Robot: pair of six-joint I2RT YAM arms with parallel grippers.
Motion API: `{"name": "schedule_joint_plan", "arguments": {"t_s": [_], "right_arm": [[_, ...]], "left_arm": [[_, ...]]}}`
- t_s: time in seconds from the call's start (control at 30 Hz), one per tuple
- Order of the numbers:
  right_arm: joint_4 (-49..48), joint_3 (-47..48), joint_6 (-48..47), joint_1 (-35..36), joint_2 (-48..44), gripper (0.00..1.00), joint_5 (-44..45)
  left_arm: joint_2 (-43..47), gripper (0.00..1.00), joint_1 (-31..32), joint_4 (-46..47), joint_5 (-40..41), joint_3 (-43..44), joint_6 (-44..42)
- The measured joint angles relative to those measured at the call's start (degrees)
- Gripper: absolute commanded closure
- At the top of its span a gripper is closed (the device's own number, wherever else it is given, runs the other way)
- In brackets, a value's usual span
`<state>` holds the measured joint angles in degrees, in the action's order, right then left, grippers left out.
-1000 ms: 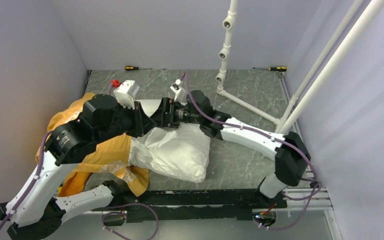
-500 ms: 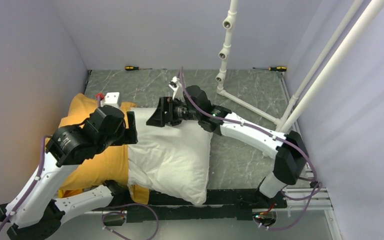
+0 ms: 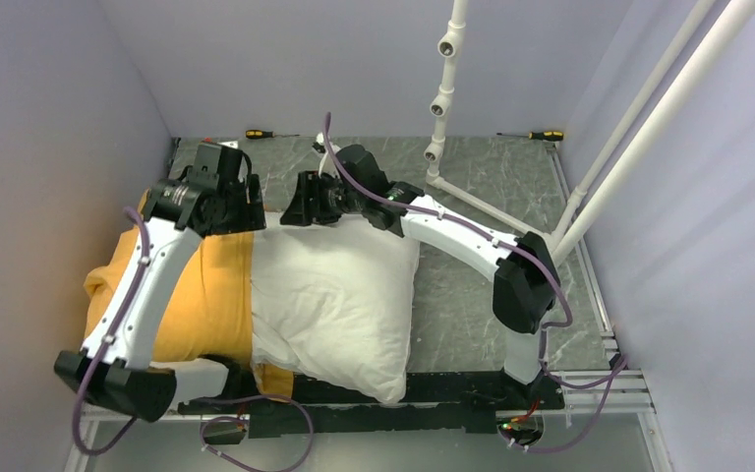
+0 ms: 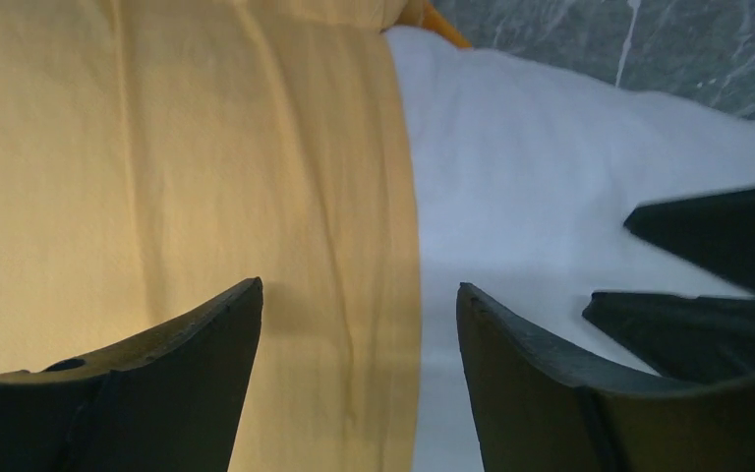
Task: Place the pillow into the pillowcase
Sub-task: Stuff the pillow into the pillowcase.
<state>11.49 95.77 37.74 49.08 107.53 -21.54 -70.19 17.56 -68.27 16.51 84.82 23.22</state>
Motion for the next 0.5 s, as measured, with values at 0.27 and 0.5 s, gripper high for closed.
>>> {"name": "schedule_joint_plan", "arguments": {"t_s": [0.27, 0.5], "right_arm": [[-7.5, -12.6, 3.0, -0.3, 0.0, 0.74, -1.3], [-12.1, -15.4, 3.9, 1.6, -0.3, 0.75, -0.8]], "left_arm": [[-7.4, 0.32, -4.7, 5.5, -9.3, 1.7, -5.9], [-10.0, 0.39, -4.8, 6.4, -12.0, 3.6, -9.0]]}}
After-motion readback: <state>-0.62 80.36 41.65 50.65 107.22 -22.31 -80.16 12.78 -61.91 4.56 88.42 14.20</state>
